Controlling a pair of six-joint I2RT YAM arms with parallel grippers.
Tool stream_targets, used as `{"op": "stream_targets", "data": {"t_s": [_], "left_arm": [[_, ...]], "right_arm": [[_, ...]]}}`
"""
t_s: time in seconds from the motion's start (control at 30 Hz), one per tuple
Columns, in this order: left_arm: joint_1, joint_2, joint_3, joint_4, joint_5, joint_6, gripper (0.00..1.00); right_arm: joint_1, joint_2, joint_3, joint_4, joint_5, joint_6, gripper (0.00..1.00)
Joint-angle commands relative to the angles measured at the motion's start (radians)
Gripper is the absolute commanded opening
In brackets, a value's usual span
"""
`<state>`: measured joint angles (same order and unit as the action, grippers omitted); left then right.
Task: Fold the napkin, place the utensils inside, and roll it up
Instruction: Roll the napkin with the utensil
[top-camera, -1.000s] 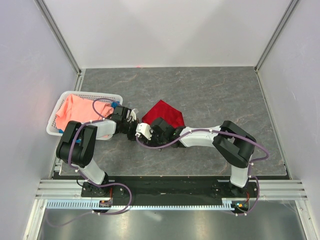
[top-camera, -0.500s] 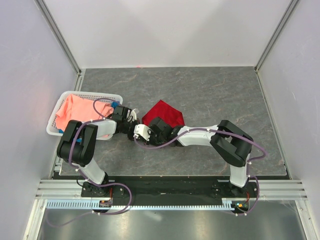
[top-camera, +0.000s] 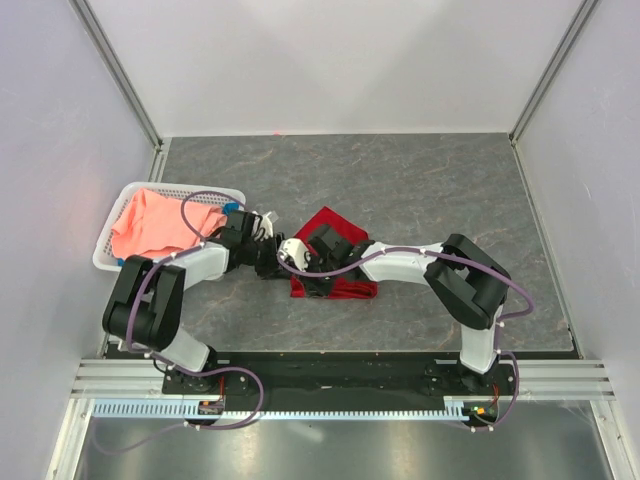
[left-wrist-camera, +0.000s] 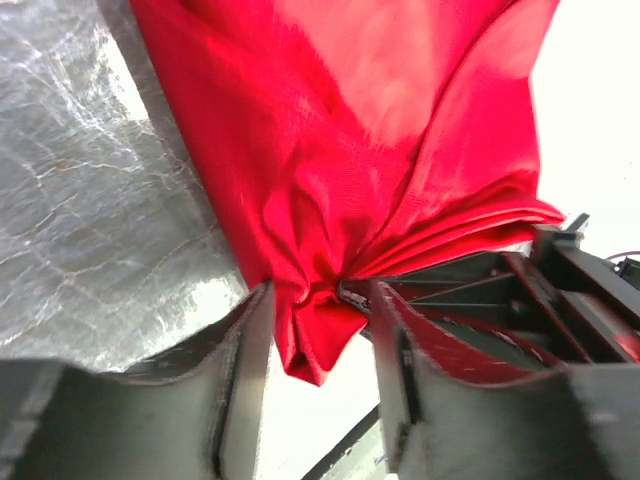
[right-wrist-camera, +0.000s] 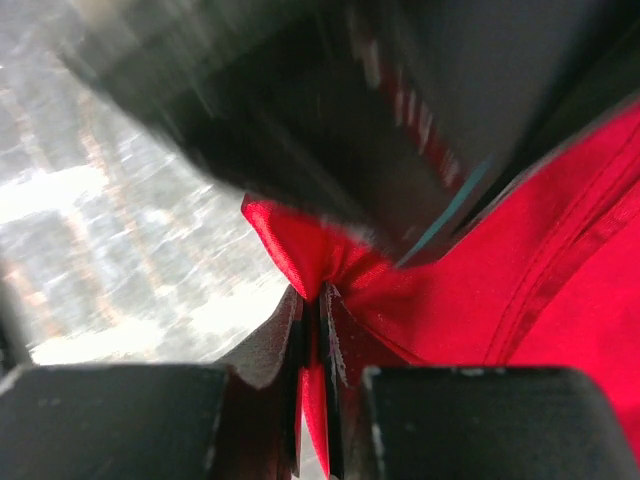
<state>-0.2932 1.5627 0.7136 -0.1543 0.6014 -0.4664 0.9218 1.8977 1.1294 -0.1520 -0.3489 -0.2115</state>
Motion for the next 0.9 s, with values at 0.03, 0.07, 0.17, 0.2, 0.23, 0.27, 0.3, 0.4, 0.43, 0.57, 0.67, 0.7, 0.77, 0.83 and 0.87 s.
{"op": "stream_targets", "data": {"t_s": [0.03, 0.07, 0.17, 0.2, 0.23, 0.27, 0.3, 0.4, 0.43, 0.57, 0.67, 0.7, 0.77, 0.83, 0.87], "left_arm": [[-0.001, -0.102, -0.045, 0.041, -0.055, -0.005, 0.56], [-0.001, -0.116, -0.052, 0.047, -0.057, -0.006, 0.55], [-0.004, -0.177, -0.103, 0.082, -0.069, -0.02, 0.55], [-0.007, -0.194, -0.118, 0.093, -0.072, -0.028, 0.55], [-0.011, -0.234, -0.15, 0.122, -0.072, -0.032, 0.56], [-0.014, -0.254, -0.167, 0.137, -0.074, -0.034, 0.56], [-0.029, -0.279, -0.183, 0.15, -0.077, -0.035, 0.55], [-0.072, -0.374, -0.27, 0.231, -0.095, -0.038, 0.56], [-0.081, -0.415, -0.287, 0.274, -0.095, -0.038, 0.56], [-0.153, -0.469, -0.35, 0.367, -0.091, -0.044, 0.58], [-0.193, -0.443, -0.373, 0.406, -0.092, -0.043, 0.59], [-0.202, -0.431, -0.376, 0.41, -0.097, -0.041, 0.59], [-0.231, -0.39, -0.379, 0.438, -0.11, -0.04, 0.6], [-0.257, -0.365, -0.378, 0.452, -0.135, -0.037, 0.6], [-0.265, -0.349, -0.378, 0.456, -0.149, -0.035, 0.6]], "right_arm": [[-0.026, -0.003, -0.068, -0.205, -0.137, 0.126, 0.09], [-0.032, -0.006, -0.06, -0.213, -0.157, 0.135, 0.08], [-0.06, -0.003, -0.019, -0.273, -0.191, 0.152, 0.07], [-0.067, 0.006, -0.005, -0.29, -0.202, 0.159, 0.07], [-0.081, 0.011, 0.009, -0.326, -0.216, 0.161, 0.07], [-0.087, 0.017, 0.038, -0.343, -0.226, 0.165, 0.08], [-0.096, 0.032, 0.052, -0.359, -0.261, 0.167, 0.08], [-0.123, 0.069, 0.105, -0.424, -0.318, 0.17, 0.09], [-0.127, 0.081, 0.119, -0.437, -0.332, 0.169, 0.09], [-0.139, 0.174, 0.22, -0.523, -0.361, 0.161, 0.1], [-0.147, 0.228, 0.262, -0.546, -0.406, 0.179, 0.11], [-0.155, 0.244, 0.271, -0.546, -0.42, 0.187, 0.1], [-0.161, 0.279, 0.291, -0.547, -0.446, 0.202, 0.1], [-0.161, 0.297, 0.306, -0.551, -0.456, 0.204, 0.1], [-0.162, 0.308, 0.308, -0.552, -0.458, 0.204, 0.1]]}}
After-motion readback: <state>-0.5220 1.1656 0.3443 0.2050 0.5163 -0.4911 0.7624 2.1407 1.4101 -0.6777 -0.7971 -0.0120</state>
